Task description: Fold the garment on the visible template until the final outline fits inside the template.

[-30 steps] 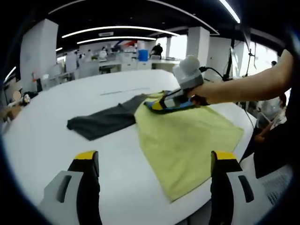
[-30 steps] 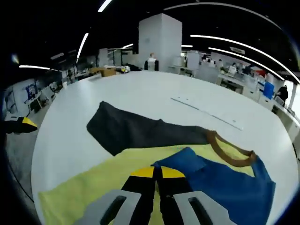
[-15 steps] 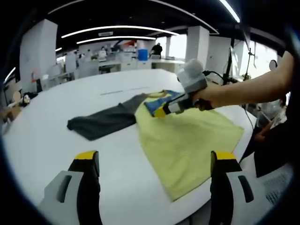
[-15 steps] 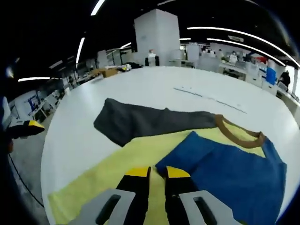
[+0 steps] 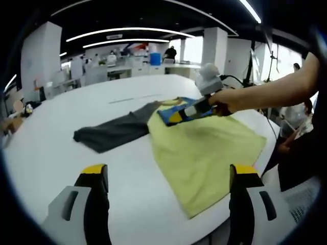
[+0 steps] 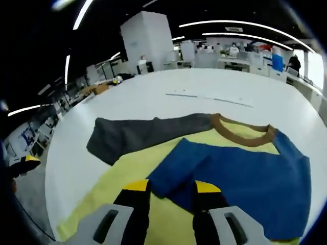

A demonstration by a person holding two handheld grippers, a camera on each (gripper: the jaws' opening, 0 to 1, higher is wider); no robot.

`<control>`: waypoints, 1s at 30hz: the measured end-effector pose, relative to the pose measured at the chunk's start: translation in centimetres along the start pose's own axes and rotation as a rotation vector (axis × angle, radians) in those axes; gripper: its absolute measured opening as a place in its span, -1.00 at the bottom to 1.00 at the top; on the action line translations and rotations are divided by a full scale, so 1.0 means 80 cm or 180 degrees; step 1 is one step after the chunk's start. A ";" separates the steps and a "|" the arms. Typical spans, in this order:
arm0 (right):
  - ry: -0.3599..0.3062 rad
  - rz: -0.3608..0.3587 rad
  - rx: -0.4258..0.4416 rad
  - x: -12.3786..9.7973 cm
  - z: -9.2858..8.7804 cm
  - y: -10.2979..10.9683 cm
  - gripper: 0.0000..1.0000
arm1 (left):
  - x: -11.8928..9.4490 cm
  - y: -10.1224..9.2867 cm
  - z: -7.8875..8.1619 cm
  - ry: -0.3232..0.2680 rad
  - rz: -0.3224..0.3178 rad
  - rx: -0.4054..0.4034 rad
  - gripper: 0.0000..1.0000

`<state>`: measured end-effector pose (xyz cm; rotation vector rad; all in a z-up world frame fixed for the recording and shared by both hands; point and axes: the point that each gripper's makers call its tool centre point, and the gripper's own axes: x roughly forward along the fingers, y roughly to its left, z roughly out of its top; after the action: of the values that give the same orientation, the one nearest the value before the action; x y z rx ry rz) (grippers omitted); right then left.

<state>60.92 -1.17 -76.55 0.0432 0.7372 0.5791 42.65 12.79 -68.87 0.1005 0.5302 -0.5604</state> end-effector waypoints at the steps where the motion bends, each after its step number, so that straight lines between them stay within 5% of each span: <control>1: -0.0001 0.0026 0.0032 0.000 0.000 0.003 -0.55 | 0.000 0.000 0.000 0.0005 0.0001 0.0010 0.90; 6: -0.0055 0.0007 0.0304 0.007 0.004 0.005 -0.65 | 0.001 0.001 -0.002 0.0035 -0.0006 0.0034 0.90; 9: -0.0122 -0.0014 0.0400 0.007 0.008 0.006 -0.88 | 0.000 0.003 -0.002 0.0043 0.0010 0.0036 0.89; 13: -0.0227 0.0247 0.0413 0.011 0.019 0.033 -0.84 | 0.000 0.005 -0.004 0.0057 0.0017 0.0038 0.89; 18: -0.0099 0.0598 -0.0050 0.013 0.016 0.072 -0.83 | 0.002 0.006 -0.003 0.0051 0.0026 0.0031 0.88; 23: -0.0090 0.0699 -0.0089 0.013 0.016 0.085 -0.78 | 0.003 0.004 -0.003 0.0053 0.0026 0.0049 0.89; 28: -0.0075 0.0591 -0.0191 0.005 0.018 0.073 -0.67 | 0.002 0.005 -0.002 0.0041 0.0053 0.0041 0.91; 30: -0.0091 0.0443 -0.0351 -0.001 0.021 0.059 -0.48 | 0.002 0.005 -0.002 0.0038 0.0061 0.0054 0.94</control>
<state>59.67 3.00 -74.12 0.0005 0.6770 0.7497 42.93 13.09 -69.08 0.1250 0.5357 -0.5459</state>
